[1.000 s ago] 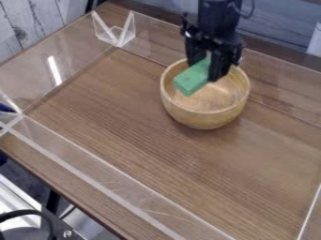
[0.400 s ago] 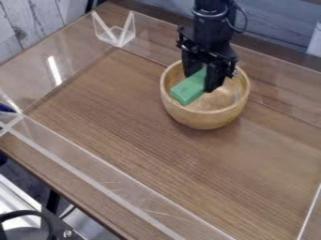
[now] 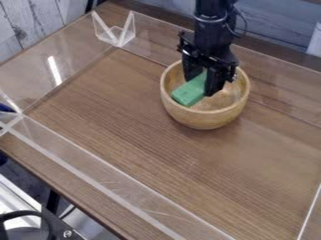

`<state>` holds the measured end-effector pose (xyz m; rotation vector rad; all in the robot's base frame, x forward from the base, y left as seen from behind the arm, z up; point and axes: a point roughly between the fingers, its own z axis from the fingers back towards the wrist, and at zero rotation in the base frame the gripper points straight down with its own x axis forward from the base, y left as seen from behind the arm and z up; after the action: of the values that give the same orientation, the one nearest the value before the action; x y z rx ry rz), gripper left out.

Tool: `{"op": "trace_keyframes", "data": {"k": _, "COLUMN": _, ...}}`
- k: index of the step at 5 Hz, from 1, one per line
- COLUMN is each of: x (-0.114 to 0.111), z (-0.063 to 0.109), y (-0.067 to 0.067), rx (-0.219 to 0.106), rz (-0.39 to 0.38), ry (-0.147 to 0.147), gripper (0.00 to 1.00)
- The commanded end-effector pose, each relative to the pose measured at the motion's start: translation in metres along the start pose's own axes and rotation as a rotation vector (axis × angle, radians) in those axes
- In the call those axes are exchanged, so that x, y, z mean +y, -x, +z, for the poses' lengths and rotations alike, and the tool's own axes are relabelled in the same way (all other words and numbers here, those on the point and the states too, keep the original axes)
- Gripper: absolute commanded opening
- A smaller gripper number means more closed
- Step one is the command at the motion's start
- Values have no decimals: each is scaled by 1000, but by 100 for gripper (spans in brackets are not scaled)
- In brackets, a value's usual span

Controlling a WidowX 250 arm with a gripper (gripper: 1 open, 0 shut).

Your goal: Put the green block in the brown bowl

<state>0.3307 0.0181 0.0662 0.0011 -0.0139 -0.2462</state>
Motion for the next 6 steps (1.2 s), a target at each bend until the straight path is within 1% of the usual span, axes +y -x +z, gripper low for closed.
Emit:
{"op": "trace_keyframes", "data": {"k": 1, "x": 1, "z": 13, "y": -9, "rx": -53, "rz": -4, "ry": -15, "gripper": 0}}
{"op": "trace_keyframes", "data": {"k": 3, "x": -1, "z": 10, "y": -12, "rx": -53, "rz": -6, "ry": -11, "gripper": 0}}
{"op": "trace_keyframes", "data": {"k": 5, "x": -2, "z": 14, "y": -13, "rx": -65, "rz": -4, "ry": -6, "gripper": 0}}
{"op": "trace_keyframes", "data": {"k": 6, "x": -2, "z": 16, "y": -14, "rx": -62, "rz": -2, "ry": -5, "gripper": 100}}
